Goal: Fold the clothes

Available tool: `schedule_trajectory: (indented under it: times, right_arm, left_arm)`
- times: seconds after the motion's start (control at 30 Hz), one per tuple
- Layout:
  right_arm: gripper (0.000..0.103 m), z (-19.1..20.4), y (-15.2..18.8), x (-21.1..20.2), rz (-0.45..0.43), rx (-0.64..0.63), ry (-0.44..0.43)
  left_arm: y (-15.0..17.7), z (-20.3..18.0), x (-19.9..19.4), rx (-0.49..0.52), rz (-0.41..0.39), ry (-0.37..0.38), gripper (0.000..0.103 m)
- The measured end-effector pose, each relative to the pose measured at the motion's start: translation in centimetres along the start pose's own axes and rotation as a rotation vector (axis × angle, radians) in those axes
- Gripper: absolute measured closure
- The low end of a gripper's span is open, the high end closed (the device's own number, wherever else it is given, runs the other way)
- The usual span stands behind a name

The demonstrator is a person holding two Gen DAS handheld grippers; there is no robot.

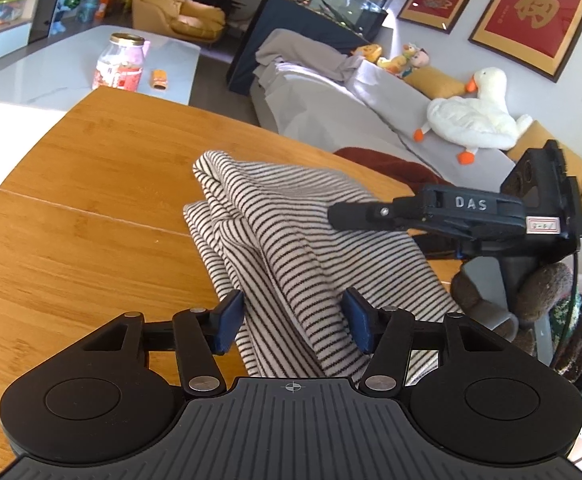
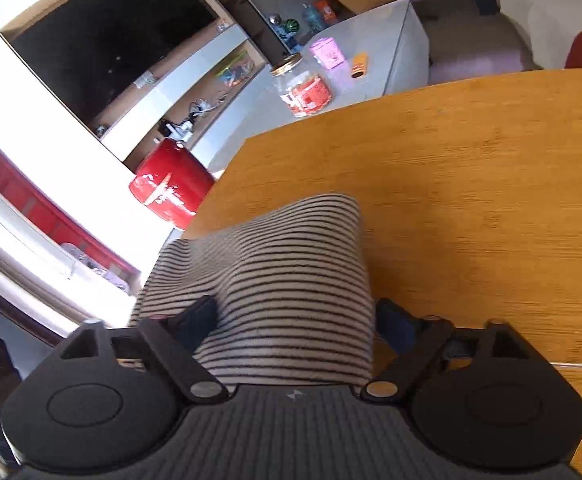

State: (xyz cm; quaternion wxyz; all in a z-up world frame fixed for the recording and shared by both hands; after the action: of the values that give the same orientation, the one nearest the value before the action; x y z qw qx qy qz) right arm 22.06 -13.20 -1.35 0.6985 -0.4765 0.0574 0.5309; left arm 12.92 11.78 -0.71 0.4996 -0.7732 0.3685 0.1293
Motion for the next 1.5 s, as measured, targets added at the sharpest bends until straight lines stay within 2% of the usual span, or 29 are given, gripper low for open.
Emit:
schedule_trajectory:
  times: [0.07,0.1,0.17,0.27,0.33,0.4,0.5,0.57,0.63,0.73,0.83,0.87,0.97,1.03,1.13,1.17,1.23,1.3,1.37,1.43,1.5]
  right_arm:
    - [0.035,1.9,-0.3,-1.0,-0.060,-0.076,-0.016]
    - [0.036,2.8,-0.5,-1.7,-0.091,-0.110,-0.041]
    - [0.036,3.7,-0.5,-2.2,-0.101,-0.156,-0.035]
    - [0.035,3.1,0.0,-0.8,-0.056,-0.201,0.126]
    - [0.031,1.9,0.5,-0.3,-0.051,-0.170,0.151]
    - [0.030,1.5,0.6,-0.8,-0.055,-0.126,0.131]
    - [0.023,1.8,1.4,-2.0,-0.061,-0.153,0.130]
    - [0.013,1.7,2.4,-2.8,-0.045,-0.153,0.097]
    - [0.010,1.3,3.8,-3.7,-0.020,-0.123,0.058]
    - [0.009,0.7,6.1,-4.5,0.020,-0.081,0.032]
    - [0.009,0.7,7.5,-5.1,0.007,-0.082,0.036]
    - [0.013,0.8,7.7,-5.2,0.003,-0.085,0.040]
    - [0.036,2.5,7.4,-5.9,-0.038,-0.146,0.044]
    - [0.041,3.8,7.3,-6.5,-0.052,-0.210,0.049]
    - [0.041,5.3,7.3,-7.0,-0.049,-0.321,0.062]
    - [0.041,5.2,7.6,-6.4,-0.022,-0.335,0.101]
    - [0.039,4.6,8.5,-5.4,0.005,-0.340,0.150]
    - [0.038,4.6,8.6,-5.7,-0.006,-0.329,0.145]
    - [0.038,4.9,8.6,-5.9,-0.014,-0.342,0.158]
    - [0.038,5.3,8.9,-5.8,-0.015,-0.366,0.173]
    - [0.038,5.5,8.9,-5.8,-0.016,-0.378,0.175]
  left_arm:
    - [0.0,0.1,0.0,0.003,0.003,0.004,0.042]
    - [0.0,0.2,0.0,0.005,0.003,0.007,0.042]
    - [0.1,0.2,0.1,0.007,0.006,0.011,0.042]
    - [0.2,0.2,0.4,-0.003,0.009,0.022,0.041]
    - [0.2,0.0,0.6,0.009,0.007,0.013,0.040]
    - [0.2,-0.2,0.5,0.014,0.008,0.009,0.040]
    - [0.1,0.0,0.4,0.008,0.011,0.008,0.037]
    - [0.1,0.1,0.3,-0.004,0.012,0.010,0.037]
    - [0.0,0.2,-0.1,-0.030,0.015,0.015,0.037]
    - [0.0,-0.2,-1.2,-0.026,0.022,0.042,0.039]
    - [0.9,-1.0,-1.8,0.013,0.045,0.054,0.042]
    - [1.2,-1.2,-1.8,0.028,0.052,0.059,0.049]
    - [1.8,-1.6,-2.3,0.033,0.061,0.096,0.050]
    - [2.2,-1.6,-2.5,0.034,0.071,0.101,0.050]
    - [3.1,-1.3,-2.0,0.048,0.114,0.065,0.048]
    - [3.2,-1.3,-2.0,0.058,0.123,0.054,0.048]
    - [3.0,-1.7,-2.5,0.084,0.119,0.032,0.044]
    - [1.9,-2.2,-3.2,0.088,0.079,-0.002,0.036]
    - [0.7,-2.5,-3.7,0.079,0.037,-0.036,0.013]
    - [-0.1,-2.7,-3.4,0.074,0.018,-0.063,0.011]
    - [-0.1,-2.5,-1.8,0.062,0.057,-0.082,0.012]
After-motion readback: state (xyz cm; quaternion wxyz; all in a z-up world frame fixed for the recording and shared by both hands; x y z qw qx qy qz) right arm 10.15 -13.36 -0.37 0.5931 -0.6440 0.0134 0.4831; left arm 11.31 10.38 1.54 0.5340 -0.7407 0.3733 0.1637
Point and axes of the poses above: each gripper's, at about its wrist camera, not at the fingertips, and x roughly the way its jaws point, z to its left, y to its underside, the point moved 2 cm from there along x, roughly the way its jaws point, and after that the axes turned 3 degrees about -x, right-handed, at the moved point
